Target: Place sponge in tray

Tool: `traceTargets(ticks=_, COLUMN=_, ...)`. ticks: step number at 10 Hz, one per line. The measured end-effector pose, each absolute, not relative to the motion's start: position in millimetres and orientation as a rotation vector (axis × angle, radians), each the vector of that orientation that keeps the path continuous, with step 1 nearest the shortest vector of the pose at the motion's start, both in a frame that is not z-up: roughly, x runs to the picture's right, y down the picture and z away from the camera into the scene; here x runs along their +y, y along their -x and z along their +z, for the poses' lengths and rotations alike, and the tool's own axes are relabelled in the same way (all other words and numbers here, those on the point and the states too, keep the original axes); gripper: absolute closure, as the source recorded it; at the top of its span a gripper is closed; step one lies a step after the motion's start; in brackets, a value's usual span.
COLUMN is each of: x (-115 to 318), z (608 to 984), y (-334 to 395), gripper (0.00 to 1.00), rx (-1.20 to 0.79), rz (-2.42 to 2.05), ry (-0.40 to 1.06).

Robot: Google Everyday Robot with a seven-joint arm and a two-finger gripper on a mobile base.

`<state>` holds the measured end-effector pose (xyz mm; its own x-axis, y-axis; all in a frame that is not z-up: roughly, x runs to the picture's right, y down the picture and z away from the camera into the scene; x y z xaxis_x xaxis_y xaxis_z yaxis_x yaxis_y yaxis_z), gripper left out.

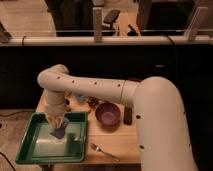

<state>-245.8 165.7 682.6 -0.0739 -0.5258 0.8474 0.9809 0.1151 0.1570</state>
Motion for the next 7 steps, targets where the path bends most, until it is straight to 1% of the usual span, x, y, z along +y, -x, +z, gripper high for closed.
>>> traceTargets(ticks=7, x=167.0, z=682.9, y=245.5, gripper=0.20, rx=-0.954, rz=-1.407, ry=0.646)
